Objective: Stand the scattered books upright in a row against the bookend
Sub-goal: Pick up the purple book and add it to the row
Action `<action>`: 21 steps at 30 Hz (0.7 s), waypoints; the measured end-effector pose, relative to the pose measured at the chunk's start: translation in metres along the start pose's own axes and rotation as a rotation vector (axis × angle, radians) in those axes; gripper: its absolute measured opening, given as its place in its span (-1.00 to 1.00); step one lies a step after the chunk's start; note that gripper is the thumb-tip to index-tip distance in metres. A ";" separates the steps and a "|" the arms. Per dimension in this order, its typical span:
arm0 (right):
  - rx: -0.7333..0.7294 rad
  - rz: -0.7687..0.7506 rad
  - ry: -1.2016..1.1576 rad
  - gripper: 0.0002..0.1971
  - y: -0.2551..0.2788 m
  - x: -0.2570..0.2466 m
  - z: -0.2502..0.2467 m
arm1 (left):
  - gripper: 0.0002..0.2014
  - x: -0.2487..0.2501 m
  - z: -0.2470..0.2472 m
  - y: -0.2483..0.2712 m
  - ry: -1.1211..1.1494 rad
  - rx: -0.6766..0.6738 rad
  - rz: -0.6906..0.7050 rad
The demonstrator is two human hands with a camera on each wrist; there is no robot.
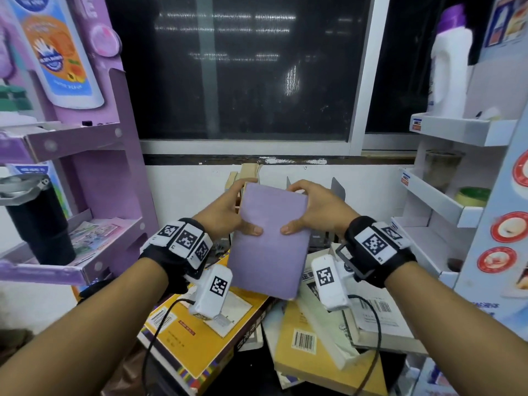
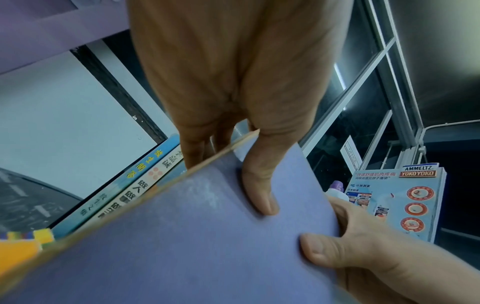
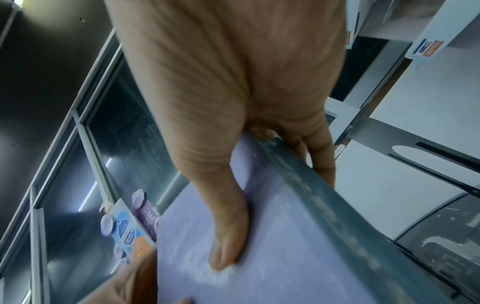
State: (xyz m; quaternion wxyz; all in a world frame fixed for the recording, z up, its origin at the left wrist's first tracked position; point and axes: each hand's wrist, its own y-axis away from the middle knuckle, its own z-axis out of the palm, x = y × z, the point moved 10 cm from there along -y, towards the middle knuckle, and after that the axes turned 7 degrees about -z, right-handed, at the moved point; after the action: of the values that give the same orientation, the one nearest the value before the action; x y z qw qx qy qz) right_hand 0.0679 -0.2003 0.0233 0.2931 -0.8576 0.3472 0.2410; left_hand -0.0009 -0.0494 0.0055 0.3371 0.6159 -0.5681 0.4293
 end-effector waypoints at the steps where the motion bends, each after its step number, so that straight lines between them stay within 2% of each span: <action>1: 0.037 -0.030 0.013 -0.24 -0.001 -0.006 -0.002 | -0.02 0.003 -0.004 0.001 0.005 0.019 0.025; 4: 0.114 -0.107 0.074 -0.16 -0.003 -0.019 0.001 | 0.05 0.002 -0.017 0.003 -0.002 0.080 0.088; 8: 0.143 -0.150 0.078 -0.13 -0.005 -0.023 0.018 | 0.09 -0.012 -0.024 0.006 0.036 0.105 0.115; 14: 0.174 -0.163 0.032 -0.06 -0.011 -0.021 0.039 | 0.11 -0.049 -0.034 0.002 0.083 0.143 0.038; 18: 0.155 -0.138 -0.012 0.02 -0.012 -0.021 0.042 | -0.06 -0.051 -0.035 -0.002 0.112 0.158 0.055; 21: 0.133 -0.122 -0.066 -0.07 -0.012 -0.019 0.045 | -0.18 -0.051 -0.031 -0.004 0.211 0.159 0.072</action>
State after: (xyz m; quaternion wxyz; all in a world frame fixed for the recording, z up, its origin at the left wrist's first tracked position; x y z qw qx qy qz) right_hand 0.0548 -0.1548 0.0072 0.3748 -0.8473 0.2998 0.2274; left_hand -0.0012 0.0002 -0.0283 0.3292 0.5713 -0.5154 0.5473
